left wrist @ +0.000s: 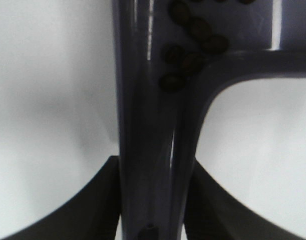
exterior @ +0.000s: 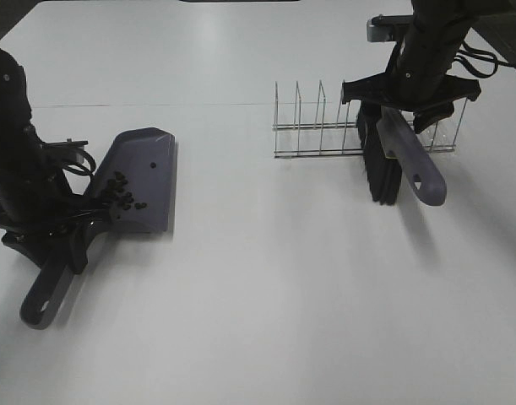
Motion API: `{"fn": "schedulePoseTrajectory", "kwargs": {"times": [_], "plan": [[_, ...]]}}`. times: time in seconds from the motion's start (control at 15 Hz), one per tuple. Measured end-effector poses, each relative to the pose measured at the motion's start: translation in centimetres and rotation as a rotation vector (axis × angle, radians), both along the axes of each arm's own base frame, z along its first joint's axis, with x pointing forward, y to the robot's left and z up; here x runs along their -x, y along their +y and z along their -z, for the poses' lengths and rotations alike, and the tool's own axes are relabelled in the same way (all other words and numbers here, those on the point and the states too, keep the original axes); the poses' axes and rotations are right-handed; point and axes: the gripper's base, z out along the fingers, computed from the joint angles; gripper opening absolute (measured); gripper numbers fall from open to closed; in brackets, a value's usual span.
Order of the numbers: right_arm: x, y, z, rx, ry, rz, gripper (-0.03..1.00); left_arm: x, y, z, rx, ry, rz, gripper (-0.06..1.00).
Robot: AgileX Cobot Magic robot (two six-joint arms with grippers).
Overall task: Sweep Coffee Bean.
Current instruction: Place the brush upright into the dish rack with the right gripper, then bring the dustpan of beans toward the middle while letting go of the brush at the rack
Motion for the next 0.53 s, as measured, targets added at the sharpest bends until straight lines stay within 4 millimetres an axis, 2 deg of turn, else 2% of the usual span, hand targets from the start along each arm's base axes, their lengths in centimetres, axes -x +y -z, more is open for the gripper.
{"fn": "schedulePoseTrajectory", "kwargs": {"times": [0.07,0.13,0.27,0.4,0.53], "plan": [[0.1,0.0,-0.8,-0.002,-0.016,-0.003,0.67,0.0,0.0,0.0,0.004,0.001,-0.003,0.32],[0.4,-0.1,-3.2,-0.009,-0.067,-0.01,0.71,0.0,-0.1,0.0,0.013,0.003,-0.012,0.32],[1.1,-0.2,-6.1,-0.014,-0.12,-0.019,0.71,0.0,-0.2,0.0,0.017,0.005,-0.016,0.32],[2.8,-0.7,-9.2,0.01,-0.106,-0.038,0.72,0.0,-0.2,0.8,0.017,0.026,-0.021,0.32],[4.1,-1.0,-10.7,0.04,-0.062,-0.065,0.72,-0.1,-0.4,1.8,0.023,0.039,-0.036,0.32]]}}
